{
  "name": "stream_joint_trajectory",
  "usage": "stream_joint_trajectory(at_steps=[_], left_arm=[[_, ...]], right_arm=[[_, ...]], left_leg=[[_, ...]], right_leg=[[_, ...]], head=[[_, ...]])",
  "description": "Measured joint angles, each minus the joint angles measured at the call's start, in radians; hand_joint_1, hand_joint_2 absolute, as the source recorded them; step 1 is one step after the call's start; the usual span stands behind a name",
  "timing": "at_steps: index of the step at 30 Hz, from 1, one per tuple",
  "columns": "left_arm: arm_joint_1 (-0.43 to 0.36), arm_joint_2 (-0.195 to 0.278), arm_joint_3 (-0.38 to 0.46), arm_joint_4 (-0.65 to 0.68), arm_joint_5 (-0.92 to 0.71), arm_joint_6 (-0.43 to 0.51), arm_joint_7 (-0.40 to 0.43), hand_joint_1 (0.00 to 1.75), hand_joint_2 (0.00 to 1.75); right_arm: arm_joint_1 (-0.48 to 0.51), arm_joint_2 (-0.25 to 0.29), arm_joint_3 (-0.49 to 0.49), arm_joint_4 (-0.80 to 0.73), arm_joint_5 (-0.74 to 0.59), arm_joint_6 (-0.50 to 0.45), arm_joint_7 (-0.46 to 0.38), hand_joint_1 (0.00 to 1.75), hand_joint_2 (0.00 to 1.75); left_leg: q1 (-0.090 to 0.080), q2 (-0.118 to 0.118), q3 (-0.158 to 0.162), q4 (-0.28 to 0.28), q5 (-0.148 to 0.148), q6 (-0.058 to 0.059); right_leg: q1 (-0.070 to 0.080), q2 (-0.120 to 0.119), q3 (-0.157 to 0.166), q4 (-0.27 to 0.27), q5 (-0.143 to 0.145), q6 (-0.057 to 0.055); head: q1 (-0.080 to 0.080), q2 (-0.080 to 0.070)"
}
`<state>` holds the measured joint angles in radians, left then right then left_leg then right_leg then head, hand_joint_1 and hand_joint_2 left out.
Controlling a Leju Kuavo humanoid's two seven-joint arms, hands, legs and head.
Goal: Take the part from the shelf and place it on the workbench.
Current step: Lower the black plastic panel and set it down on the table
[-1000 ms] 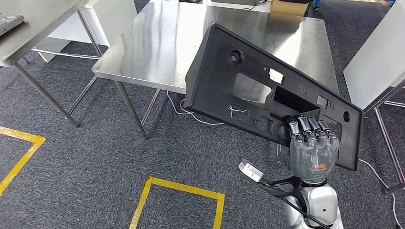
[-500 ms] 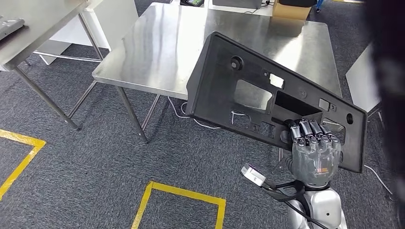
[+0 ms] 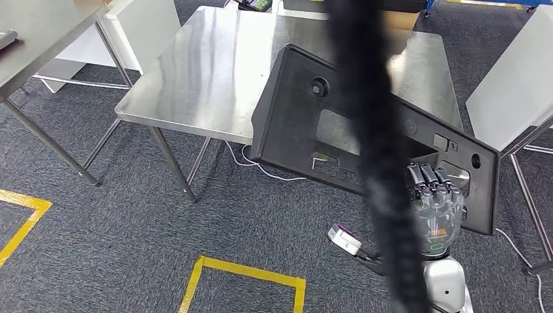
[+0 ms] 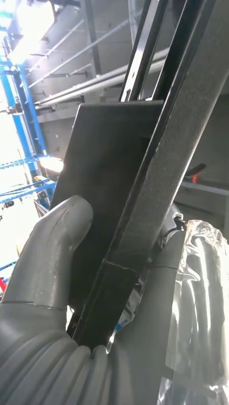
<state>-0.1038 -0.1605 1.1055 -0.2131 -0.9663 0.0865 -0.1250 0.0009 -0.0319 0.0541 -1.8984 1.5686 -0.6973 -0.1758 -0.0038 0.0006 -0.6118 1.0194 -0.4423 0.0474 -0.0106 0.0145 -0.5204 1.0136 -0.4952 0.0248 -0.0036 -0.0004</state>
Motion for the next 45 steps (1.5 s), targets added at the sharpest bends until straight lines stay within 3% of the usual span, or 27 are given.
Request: stream_joint_trajectory(at_steps=[3,6,7,8,9,11,12,13,15,17,18,20,22,23,24,27,28,30,32,34,37,39,40,42,43,44,45], left_arm=[[0.001,0.000,0.000,0.000,0.000,0.001,0.002,0.00,1.75],[0.001,0.000,0.000,0.000,0.000,0.004,0.002,0.00,1.75],[0.001,0.000,0.000,0.000,0.000,0.004,0.001,0.00,1.75],[0.002,0.000,0.000,0.000,0.000,0.005,0.001,0.00,1.75],[0.003,0.000,0.000,0.000,0.000,0.005,0.001,0.00,1.75],[0.004,-0.001,0.000,0.000,0.000,0.005,0.000,0.00,1.75],[0.003,-0.001,0.000,0.000,0.000,0.005,-0.001,0.00,1.75],[0.003,-0.001,0.000,0.000,0.000,0.006,-0.002,0.00,1.75],[0.001,-0.001,0.000,0.000,-0.001,0.007,-0.003,0.00,1.75],[0.000,0.000,0.000,0.000,-0.003,0.007,-0.004,0.00,1.75],[0.000,-0.001,0.000,0.000,-0.004,0.007,-0.005,0.00,1.75],[-0.001,-0.001,0.000,0.000,-0.006,0.007,-0.007,0.00,1.75],[0.001,-0.001,0.000,0.000,-0.008,0.007,-0.007,0.00,1.75],[0.002,-0.001,0.000,0.001,-0.008,0.008,-0.007,0.00,1.75],[0.003,-0.001,0.000,0.001,-0.008,0.009,-0.007,0.00,1.75],[0.004,0.001,0.000,0.001,-0.008,0.013,-0.006,0.00,1.75],[0.004,0.002,0.000,0.000,-0.007,0.015,-0.005,0.00,1.75],[0.004,0.004,0.000,0.000,-0.007,0.019,-0.003,0.00,1.75],[0.004,0.003,0.000,0.001,-0.007,0.019,-0.001,0.00,1.75],[0.003,0.001,0.000,0.001,-0.007,0.019,-0.001,0.00,1.75],[0.000,0.001,0.000,0.001,-0.007,0.019,-0.002,0.00,1.75],[0.002,0.001,0.000,0.001,-0.007,0.019,-0.005,0.00,1.75],[0.002,0.001,0.000,0.001,-0.007,0.019,-0.007,0.00,1.75],[0.003,0.000,0.000,0.001,-0.008,0.021,-0.011,0.00,1.75],[0.003,0.000,0.000,0.001,-0.009,0.023,-0.013,0.00,1.75],[0.002,0.000,0.000,0.001,-0.009,0.025,-0.014,0.00,1.75],[0.001,0.000,0.000,0.001,-0.009,0.026,-0.014,0.00,1.75]], right_arm=[[0.002,-0.003,0.000,0.000,0.000,0.000,0.002,1.75,1.75],[0.002,-0.006,0.001,0.002,0.000,0.000,0.007,1.75,1.75],[0.004,-0.008,0.001,0.004,0.000,0.000,0.009,1.75,1.75],[0.005,-0.010,0.001,0.006,0.000,0.000,0.011,1.75,1.75],[0.006,-0.011,0.001,0.007,0.000,0.000,0.013,1.75,1.75],[0.006,-0.014,0.001,0.009,0.000,0.000,0.018,1.75,1.75],[0.006,-0.016,0.001,0.009,0.000,0.000,0.021,1.75,1.75],[0.006,-0.017,0.001,0.010,0.000,0.000,0.024,1.75,1.75],[0.006,-0.021,0.001,0.011,0.000,0.000,0.029,1.75,1.75],[0.006,-0.022,0.001,0.011,0.000,0.000,0.032,1.75,1.75],[0.005,-0.023,0.001,0.010,0.000,0.000,0.033,1.75,1.75],[0.003,-0.023,0.001,0.010,0.000,0.000,0.033,1.75,1.75],[0.002,-0.023,0.001,0.011,0.000,0.000,0.033,1.75,1.75],[0.002,-0.023,0.001,0.011,0.000,0.000,0.033,1.75,1.75],[0.001,-0.023,0.002,0.013,0.000,0.000,0.033,1.75,1.75],[-0.007,-0.023,0.006,0.022,0.000,0.000,0.036,1.75,1.75],[-0.011,-0.023,0.008,0.025,0.000,0.000,0.037,1.75,1.75],[-0.017,-0.024,0.014,0.031,0.000,0.000,0.039,1.75,1.75],[-0.022,-0.027,0.017,0.033,0.000,0.000,0.042,1.75,1.75],[-0.028,-0.030,0.020,0.034,0.000,-0.001,0.045,1.75,1.75],[-0.030,-0.035,0.022,0.038,0.000,-0.001,0.047,1.75,1.75],[-0.027,-0.037,0.023,0.043,0.000,0.000,0.048,1.75,1.75],[-0.027,-0.038,0.023,0.045,0.000,-0.001,0.048,1.75,1.75],[-0.027,-0.038,0.023,0.049,0.000,0.000,0.048,1.75,1.75],[-0.028,-0.038,0.024,0.051,0.000,0.000,0.047,1.75,1.75],[-0.028,-0.038,0.024,0.053,0.000,0.000,0.047,1.75,1.75],[-0.028,-0.038,0.024,0.055,0.000,0.000,0.046,1.75,1.75]], left_leg=[[0.002,-0.002,0.031,-0.015,-0.004,0.021],[0.000,-0.003,0.047,-0.017,-0.018,0.032],[-0.001,-0.004,0.053,-0.016,-0.024,0.032],[-0.002,-0.005,0.060,-0.016,-0.031,0.030],[-0.003,-0.005,0.070,-0.016,-0.039,0.028],[-0.003,-0.005,0.093,-0.016,-0.057,0.020],[-0.004,-0.005,0.101,-0.015,-0.066,0.015],[-0.006,-0.005,0.104,-0.015,-0.074,0.009],[-0.007,-0.003,0.108,-0.011,-0.084,-0.002],[-0.004,-0.003,0.106,0.014,-0.088,-0.011],[-0.002,-0.003,0.091,0.048,-0.089,-0.016],[0.003,-0.003,0.018,0.165,-0.109,-0.027],[0.008,-0.003,-0.071,0.262,-0.150,-0.036],[0.009,-0.003,-0.098,0.273,-0.158,-0.038],[0.009,-0.003,-0.110,0.252,-0.146,-0.036],[0.001,-0.006,-0.076,0.081,-0.012,-0.014],[-0.004,-0.010,-0.066,0.043,0.012,-0.004],[-0.012,-0.019,-0.054,0.018,0.010,0.011],[-0.012,-0.018,-0.021,-0.004,0.018,0.024],[-0.008,-0.015,0.010,-0.018,0.026,0.031],[-0.008,-0.016,0.028,-0.021,0.009,0.035],[-0.009,-0.019,0.045,-0.020,-0.009,0.033],[-0.009,-0.021,0.057,-0.020,-0.018,0.031],[-0.011,-0.022,0.080,-0.019,-0.039,0.024],[-0.012,-0.023,0.087,-0.018,-0.049,0.019],[-0.014,-0.023,0.091,-0.017,-0.057,0.013],[-0.015,-0.023,0.095,-0.013,-0.062,0.009]], right_leg=[[0.000,-0.002,-0.015,0.056,-0.022,0.009],[-0.002,-0.003,-0.122,0.227,-0.085,0.001],[-0.003,-0.003,-0.157,0.266,-0.092,0.004],[-0.003,-0.004,-0.176,0.273,-0.083,0.010],[-0.004,-0.004,-0.174,0.239,-0.055,0.021],[-0.005,-0.009,-0.136,0.108,0.024,0.040],[-0.004,-0.013,-0.119,0.053,0.046,0.037],[-0.001,-0.017,-0.107,0.021,0.057,0.027],[0.003,-0.018,-0.098,0.008,0.052,-0.003],[-0.002,-0.014,-0.080,0.004,0.051,-0.019],[-0.004,-0.013,-0.068,0.003,0.047,-0.027],[-0.005,-0.012,-0.049,0.001,0.034,-0.039],[-0.003,-0.009,-0.032,0.001,0.017,-0.043],[-0.002,-0.007,-0.021,0.001,0.009,-0.043],[-0.001,-0.005,-0.008,0.000,-0.001,-0.042],[0.001,-0.001,0.028,-0.002,-0.030,-0.035],[0.002,0.001,0.035,-0.004,-0.040,-0.030],[0.006,0.006,0.054,-0.003,-0.043,-0.014],[0.013,0.005,0.071,0.004,-0.044,-0.001],[0.016,-0.001,0.045,0.062,-0.060,0.000],[0.011,-0.005,-0.076,0.223,-0.121,-0.002],[0.008,-0.005,-0.122,0.232,-0.143,0.007],[0.006,-0.005,-0.123,0.191,-0.123,0.017],[0.001,-0.011,-0.105,0.073,-0.026,0.038],[0.001,-0.014,-0.095,0.029,0.016,0.038],[0.001,-0.017,-0.089,0.005,0.045,0.029],[0.002,-0.018,-0.085,0.001,0.053,0.014]], head=[[0.001,0.000],[0.005,0.000],[0.006,0.000],[0.007,0.000],[0.008,0.000],[0.011,0.000],[0.012,0.000],[0.012,0.000],[0.010,0.000],[0.009,0.000],[0.008,0.000],[0.007,0.000],[0.006,0.000],[0.006,0.000],[0.006,0.000],[0.005,0.000],[0.004,0.000],[0.001,0.000],[0.000,0.000],[0.002,0.000],[0.006,0.000],[0.006,0.000],[0.006,0.000],[0.008,0.000],[0.009,0.000],[0.009,0.000],[0.008,0.000]])
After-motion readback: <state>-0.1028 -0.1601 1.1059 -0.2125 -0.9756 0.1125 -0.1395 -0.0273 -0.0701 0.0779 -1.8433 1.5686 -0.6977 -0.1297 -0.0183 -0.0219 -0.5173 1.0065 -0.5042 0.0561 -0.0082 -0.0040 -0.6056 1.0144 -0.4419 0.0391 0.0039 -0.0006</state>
